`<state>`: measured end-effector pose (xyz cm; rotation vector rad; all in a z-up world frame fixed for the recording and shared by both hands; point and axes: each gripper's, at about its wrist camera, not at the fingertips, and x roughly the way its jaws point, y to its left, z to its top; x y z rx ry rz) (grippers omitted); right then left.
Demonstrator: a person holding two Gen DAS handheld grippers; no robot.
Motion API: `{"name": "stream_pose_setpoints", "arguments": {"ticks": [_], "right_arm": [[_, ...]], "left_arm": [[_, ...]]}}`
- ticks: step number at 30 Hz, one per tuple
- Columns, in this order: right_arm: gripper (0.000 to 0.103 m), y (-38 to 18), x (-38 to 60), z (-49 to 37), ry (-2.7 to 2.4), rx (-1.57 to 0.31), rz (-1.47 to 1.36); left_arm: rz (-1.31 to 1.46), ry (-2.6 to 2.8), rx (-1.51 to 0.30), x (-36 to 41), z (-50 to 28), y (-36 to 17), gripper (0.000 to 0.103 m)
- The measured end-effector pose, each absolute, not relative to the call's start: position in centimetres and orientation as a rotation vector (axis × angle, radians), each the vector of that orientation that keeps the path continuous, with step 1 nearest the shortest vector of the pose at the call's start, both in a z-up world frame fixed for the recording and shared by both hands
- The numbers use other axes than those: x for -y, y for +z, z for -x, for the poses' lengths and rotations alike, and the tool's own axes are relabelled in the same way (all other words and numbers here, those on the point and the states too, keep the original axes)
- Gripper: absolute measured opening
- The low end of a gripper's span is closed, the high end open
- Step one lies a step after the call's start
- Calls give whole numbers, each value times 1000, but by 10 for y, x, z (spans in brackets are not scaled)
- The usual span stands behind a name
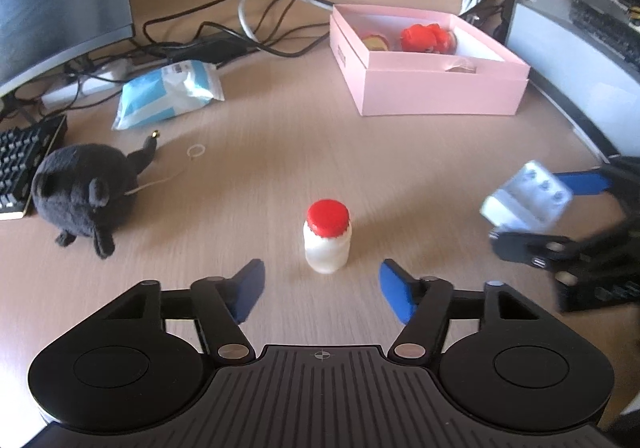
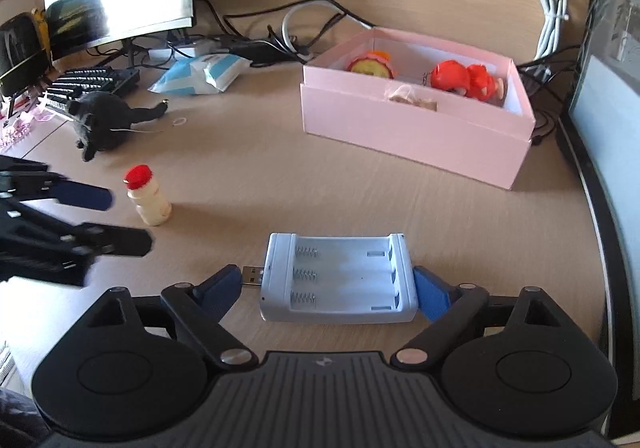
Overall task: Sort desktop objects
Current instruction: 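Carry the charger and bottle over the pink box and open both grippers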
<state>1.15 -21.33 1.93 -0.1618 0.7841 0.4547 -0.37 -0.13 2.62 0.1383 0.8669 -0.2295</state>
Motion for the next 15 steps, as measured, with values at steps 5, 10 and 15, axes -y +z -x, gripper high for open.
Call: {"name": "stream_pose_setpoints", "arguments": {"ticks": [5,10,15], "right_arm": [[91,35,216,6,468,-754,185],[91,46,221,16,458,-737,191],[91,54,229,19,454,-725,199]], "left_arm": [[-144,-212,-863,13,-12,22,51],[-160,-212,-858,18,-11,23,30],[-166,-226,-862,18,0,25,29]]}}
